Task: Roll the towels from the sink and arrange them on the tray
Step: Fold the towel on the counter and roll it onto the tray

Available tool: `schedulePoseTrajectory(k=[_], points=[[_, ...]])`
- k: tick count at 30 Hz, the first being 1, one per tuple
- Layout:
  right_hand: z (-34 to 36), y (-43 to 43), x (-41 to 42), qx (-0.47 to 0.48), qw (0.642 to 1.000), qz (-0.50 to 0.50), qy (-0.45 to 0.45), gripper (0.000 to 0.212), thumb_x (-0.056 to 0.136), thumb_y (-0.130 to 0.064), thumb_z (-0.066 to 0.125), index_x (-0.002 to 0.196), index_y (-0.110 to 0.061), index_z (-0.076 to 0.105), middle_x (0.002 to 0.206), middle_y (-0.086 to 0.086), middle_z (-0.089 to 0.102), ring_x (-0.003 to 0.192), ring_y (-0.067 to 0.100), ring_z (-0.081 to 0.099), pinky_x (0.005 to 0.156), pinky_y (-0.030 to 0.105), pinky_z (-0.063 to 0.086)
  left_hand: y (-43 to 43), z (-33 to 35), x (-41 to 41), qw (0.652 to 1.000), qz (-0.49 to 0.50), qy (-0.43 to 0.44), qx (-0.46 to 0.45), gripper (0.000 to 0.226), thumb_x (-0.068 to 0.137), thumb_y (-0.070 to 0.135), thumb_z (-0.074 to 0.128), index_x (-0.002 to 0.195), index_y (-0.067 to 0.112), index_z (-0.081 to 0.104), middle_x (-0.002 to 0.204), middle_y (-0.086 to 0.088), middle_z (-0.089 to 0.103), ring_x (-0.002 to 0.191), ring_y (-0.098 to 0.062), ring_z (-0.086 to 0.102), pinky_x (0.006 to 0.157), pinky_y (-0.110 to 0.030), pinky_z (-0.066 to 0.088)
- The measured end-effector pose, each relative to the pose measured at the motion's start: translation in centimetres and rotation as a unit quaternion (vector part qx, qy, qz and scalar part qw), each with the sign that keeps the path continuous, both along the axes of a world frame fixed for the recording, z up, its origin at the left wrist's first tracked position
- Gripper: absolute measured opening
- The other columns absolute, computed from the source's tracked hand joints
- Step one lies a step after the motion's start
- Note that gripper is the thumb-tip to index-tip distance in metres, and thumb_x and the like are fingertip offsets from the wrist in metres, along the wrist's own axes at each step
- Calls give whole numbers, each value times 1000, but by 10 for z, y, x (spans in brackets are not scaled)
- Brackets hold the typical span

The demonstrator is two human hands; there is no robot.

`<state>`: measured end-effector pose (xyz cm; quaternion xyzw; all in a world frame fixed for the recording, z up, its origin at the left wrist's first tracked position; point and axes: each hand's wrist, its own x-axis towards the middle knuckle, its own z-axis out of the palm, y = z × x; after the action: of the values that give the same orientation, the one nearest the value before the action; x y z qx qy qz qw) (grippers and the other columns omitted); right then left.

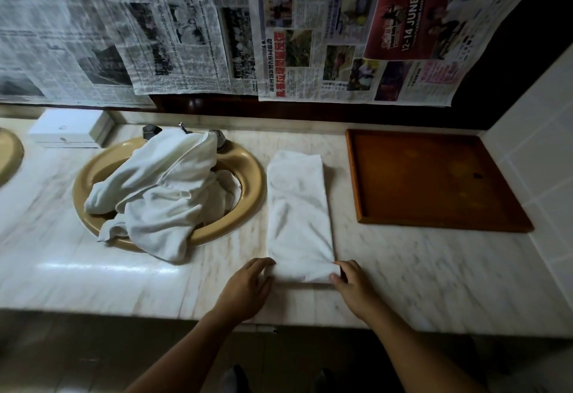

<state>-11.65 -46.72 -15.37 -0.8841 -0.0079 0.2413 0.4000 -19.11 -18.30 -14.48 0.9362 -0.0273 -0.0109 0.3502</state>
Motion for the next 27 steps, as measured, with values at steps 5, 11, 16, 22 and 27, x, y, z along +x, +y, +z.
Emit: schedulePoseTrajectory(k=[5, 11, 16, 22, 27], points=[[2, 8, 0, -21, 999, -27, -28, 30, 104, -37, 49, 114, -13, 64, 109, 1, 54, 104, 20, 56, 88, 29, 40, -3, 1, 0, 997, 50, 45, -49, 29, 101, 36, 55, 131, 34, 56, 117, 11, 62, 82, 0, 61, 79, -24, 50], [8, 13, 3, -49, 997, -30, -55, 33, 101, -47, 50, 110, -18, 65, 103, -2, 58, 95, 15, 57, 82, 27, 41, -6, 0, 6, 994, 67, 64, -62, 31, 104, 39, 50, 133, 31, 58, 118, 8, 65, 91, -3, 64, 83, -27, 52], [15, 14, 5, -28, 995, -46, -82, 23, 97, -42, 58, 116, -30, 53, 103, -6, 58, 90, 12, 58, 73, 29, 48, -10, -2, 15, 990, 93, 92, -60, 33, 104, 42, 49, 132, 28, 60, 118, 1, 69, 101, -15, 65, 89, -35, 53], [9, 21, 0, 13, 988, -55, -143, 15, 99, -24, 62, 113, -20, 65, 103, -7, 58, 97, 13, 60, 71, 9, 42, -15, 2, 27, 983, 114, 134, -48, 33, 105, 38, 48, 131, 21, 60, 111, -6, 72, 102, -24, 66, 87, -34, 51], [9, 7, -3, 31, 988, -17, -153, 32, 86, -27, 78, 116, -29, 66, 109, -16, 59, 100, 0, 58, 82, 9, 44, -17, 3, 25, 978, 137, 147, -55, 31, 104, 41, 46, 127, 24, 58, 100, -4, 73, 94, -23, 68, 85, -39, 55]])
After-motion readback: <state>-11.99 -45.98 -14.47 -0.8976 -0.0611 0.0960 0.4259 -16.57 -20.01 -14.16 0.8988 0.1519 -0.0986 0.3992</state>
